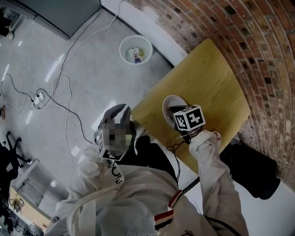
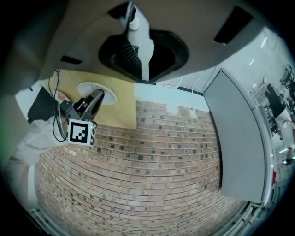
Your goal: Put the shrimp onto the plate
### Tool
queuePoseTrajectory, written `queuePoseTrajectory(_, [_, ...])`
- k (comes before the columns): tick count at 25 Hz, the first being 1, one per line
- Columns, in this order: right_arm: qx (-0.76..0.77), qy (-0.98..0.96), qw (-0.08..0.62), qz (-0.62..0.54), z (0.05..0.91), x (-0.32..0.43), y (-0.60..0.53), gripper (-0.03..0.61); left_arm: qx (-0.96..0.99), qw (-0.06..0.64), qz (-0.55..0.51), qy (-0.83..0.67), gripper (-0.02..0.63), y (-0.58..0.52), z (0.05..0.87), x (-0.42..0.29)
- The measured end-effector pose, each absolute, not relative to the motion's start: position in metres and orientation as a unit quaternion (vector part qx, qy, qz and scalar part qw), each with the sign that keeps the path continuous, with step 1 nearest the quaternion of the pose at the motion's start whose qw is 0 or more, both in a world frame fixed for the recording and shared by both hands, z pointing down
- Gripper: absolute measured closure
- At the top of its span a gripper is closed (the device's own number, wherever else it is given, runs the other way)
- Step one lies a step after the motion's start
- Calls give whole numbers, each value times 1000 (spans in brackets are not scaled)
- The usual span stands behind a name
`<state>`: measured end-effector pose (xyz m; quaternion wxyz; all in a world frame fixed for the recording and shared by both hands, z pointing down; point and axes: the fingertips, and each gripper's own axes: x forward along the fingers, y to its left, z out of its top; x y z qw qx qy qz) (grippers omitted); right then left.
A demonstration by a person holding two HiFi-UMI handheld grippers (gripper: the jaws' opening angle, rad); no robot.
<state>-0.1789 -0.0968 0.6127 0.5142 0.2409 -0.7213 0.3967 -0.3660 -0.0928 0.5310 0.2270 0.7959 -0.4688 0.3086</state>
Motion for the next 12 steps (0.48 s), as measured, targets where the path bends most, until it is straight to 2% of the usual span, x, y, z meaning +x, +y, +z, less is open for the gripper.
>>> queuePoseTrajectory(12, [271, -725, 478, 416, 600, -170, -94, 509, 808, 218, 316, -446, 565, -95, 530, -358])
